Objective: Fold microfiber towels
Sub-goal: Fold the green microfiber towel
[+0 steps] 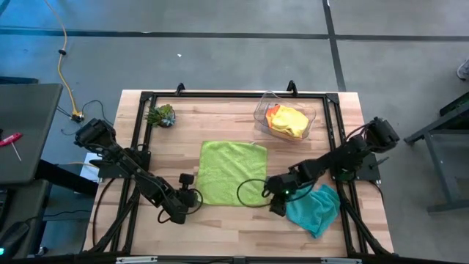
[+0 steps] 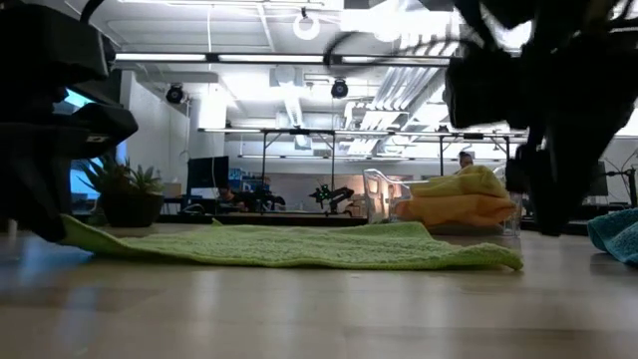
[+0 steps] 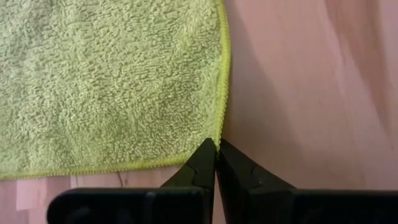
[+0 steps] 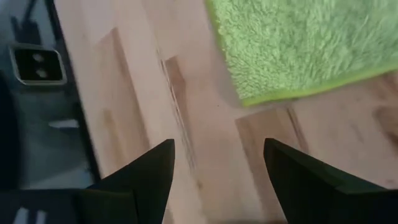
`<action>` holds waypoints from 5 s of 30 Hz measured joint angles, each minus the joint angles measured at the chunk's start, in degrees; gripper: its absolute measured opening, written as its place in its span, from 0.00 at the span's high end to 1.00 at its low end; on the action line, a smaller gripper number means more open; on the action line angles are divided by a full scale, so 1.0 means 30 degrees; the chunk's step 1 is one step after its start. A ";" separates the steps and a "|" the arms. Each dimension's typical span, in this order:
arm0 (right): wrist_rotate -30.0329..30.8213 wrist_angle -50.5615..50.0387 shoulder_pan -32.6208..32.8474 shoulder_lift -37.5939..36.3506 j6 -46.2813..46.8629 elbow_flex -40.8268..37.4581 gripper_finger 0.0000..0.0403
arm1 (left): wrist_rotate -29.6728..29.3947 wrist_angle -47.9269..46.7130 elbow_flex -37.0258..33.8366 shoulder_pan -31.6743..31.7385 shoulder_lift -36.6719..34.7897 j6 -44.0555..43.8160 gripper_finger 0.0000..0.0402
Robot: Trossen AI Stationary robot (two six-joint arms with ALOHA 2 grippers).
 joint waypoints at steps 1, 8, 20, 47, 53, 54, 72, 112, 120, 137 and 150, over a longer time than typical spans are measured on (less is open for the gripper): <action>-0.0559 0.1083 -0.0142 0.0013 0.0726 -0.0522 0.40 | -0.0001 0.0010 0.0000 -0.0005 0.0000 -0.0004 1.00; -0.0053 0.4633 -0.0356 0.0015 0.4886 -0.2754 0.40 | 0.0384 -0.0001 0.0000 0.0021 0.0000 -0.0037 1.00; -0.0199 0.7669 -0.0291 0.1502 0.7002 -0.3062 0.40 | 0.0643 0.0087 0.0000 0.0032 0.0007 -0.0709 1.00; 0.3325 0.9803 -0.0179 0.2710 0.9075 -0.3070 0.75 | 0.0920 0.0085 0.0000 0.0032 0.0015 -0.1705 1.00; 0.4473 0.9716 -0.0237 0.2696 0.9644 -0.3067 0.98 | 0.0913 0.0085 0.0000 0.0032 0.0015 -0.1705 1.00; 0.4464 0.9758 -0.0237 0.2696 0.9636 -0.3070 0.98 | 0.0913 0.0082 0.0000 0.0032 0.0015 -0.1705 1.00; 0.0215 1.0223 0.0543 0.0409 0.8404 -0.3122 1.00 | 0.2623 -0.0818 0.0015 0.0203 -0.2013 -0.2422 1.00; -0.1676 0.7061 -0.3790 -0.3512 0.7288 -0.3092 1.00 | 0.5299 -0.1082 0.0007 0.9883 -0.6499 -0.1410 1.00; -0.0965 0.6410 -0.4699 -0.3754 0.7235 -0.3085 1.00 | 0.4388 -0.1095 0.0007 1.1381 -0.6492 -0.1996 1.00; 0.1617 0.0545 -0.5852 -0.5697 0.7301 -0.3085 1.00 | 0.4330 -0.0897 0.0007 1.2534 -0.6462 -0.2657 1.00; 0.2091 0.0591 -0.5992 -0.5697 0.6981 -0.3085 1.00 | 0.4381 -0.0897 0.0007 1.2532 -0.6462 -0.2650 0.96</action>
